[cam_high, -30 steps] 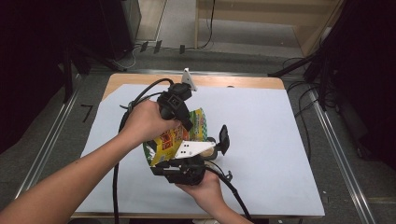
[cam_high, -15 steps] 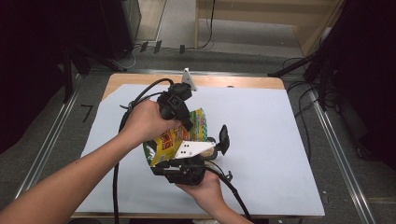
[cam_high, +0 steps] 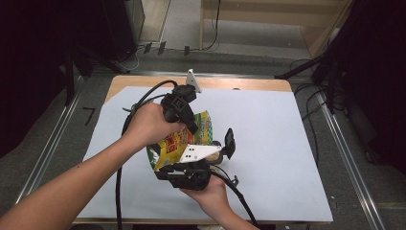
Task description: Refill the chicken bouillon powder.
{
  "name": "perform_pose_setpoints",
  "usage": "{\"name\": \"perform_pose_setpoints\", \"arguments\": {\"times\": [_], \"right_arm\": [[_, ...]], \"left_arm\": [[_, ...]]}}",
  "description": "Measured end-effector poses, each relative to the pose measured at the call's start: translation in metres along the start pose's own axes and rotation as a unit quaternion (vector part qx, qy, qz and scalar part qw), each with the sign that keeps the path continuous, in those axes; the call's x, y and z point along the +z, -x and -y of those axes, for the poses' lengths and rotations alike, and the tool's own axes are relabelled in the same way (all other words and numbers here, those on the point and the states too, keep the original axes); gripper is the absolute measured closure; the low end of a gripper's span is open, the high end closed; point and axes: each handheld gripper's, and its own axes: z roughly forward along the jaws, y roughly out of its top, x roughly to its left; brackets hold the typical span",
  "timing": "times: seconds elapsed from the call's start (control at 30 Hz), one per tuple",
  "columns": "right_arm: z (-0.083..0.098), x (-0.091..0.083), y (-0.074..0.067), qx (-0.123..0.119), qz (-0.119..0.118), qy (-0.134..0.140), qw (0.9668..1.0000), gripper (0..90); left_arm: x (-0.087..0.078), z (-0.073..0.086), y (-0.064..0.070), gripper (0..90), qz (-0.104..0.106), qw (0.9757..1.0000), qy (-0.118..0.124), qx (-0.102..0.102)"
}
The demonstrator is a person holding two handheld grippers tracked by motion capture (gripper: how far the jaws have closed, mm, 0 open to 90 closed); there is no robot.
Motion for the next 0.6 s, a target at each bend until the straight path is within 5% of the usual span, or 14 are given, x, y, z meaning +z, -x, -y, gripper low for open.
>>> {"name": "perform_pose_setpoints", "arguments": {"times": [0.6], "right_arm": [[-0.0003,-0.0004,-0.0007,0.001,-0.001,0.004,1.0000,75.5]], "left_arm": [[-0.0004,-0.0008,0.0009,89.7,-0.002,1.0000,-0.004,0.003]]}}
